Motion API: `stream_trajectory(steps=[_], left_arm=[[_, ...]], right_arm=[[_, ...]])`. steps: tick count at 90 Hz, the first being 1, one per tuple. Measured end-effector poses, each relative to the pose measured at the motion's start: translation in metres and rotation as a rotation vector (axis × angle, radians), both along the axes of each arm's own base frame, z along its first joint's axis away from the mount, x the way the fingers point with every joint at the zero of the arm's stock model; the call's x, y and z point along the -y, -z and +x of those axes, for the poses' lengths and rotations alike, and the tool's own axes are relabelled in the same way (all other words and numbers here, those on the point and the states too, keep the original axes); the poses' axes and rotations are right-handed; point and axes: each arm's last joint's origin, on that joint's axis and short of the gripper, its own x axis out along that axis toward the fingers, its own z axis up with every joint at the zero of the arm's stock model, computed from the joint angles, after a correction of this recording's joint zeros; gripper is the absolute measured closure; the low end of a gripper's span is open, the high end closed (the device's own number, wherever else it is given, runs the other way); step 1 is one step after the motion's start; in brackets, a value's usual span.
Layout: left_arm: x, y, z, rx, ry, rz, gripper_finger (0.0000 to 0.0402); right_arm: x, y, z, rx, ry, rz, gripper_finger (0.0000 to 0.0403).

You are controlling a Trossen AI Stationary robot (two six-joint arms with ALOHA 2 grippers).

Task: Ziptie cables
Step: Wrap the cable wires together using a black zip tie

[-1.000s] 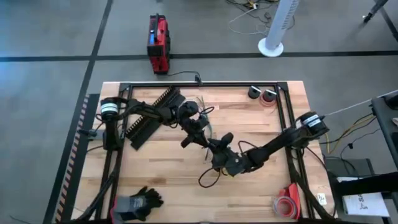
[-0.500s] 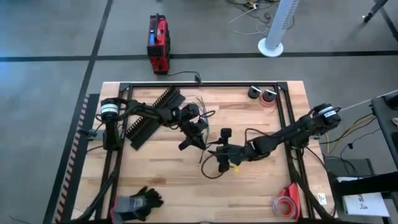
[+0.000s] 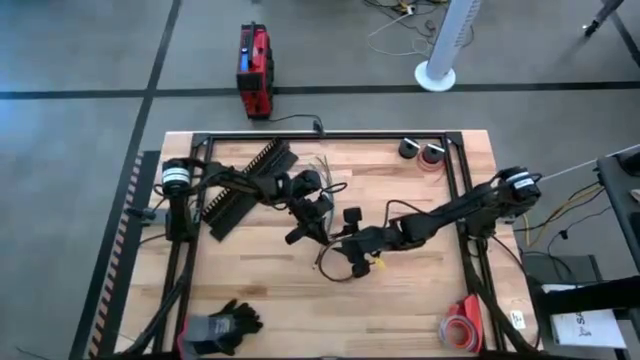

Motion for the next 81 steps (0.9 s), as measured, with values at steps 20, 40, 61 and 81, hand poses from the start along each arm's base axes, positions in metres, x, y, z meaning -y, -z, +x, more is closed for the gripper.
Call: stream_trajectory(steps=[20, 40, 61, 81], left_arm=[[0.0019, 0.0000, 0.0003, 0.000, 0.005, 0.000, 0.0401], [0.0021, 0.0003, 0.0001, -0.003, 0.004, -0.002, 0.0401], [0.0021, 0.0003, 0.0001, -0.004, 0.004, -0.002, 0.0402], [0.0024, 0.0001, 0.0002, -0.006, 0.003, -0.006, 0.0402]], right_arm=[[0.0046, 0.0093, 0.0051, 0.000, 0.009, -0.005, 0.0310], [0.0045, 0.0096, 0.0062, 0.006, -0.011, -0.026, 0.0342], [0.0045, 0.0091, 0.0063, 0.007, -0.024, -0.040, 0.0360], [0.0036, 0.0074, 0.0058, 0.009, -0.048, -0.067, 0.0350]])
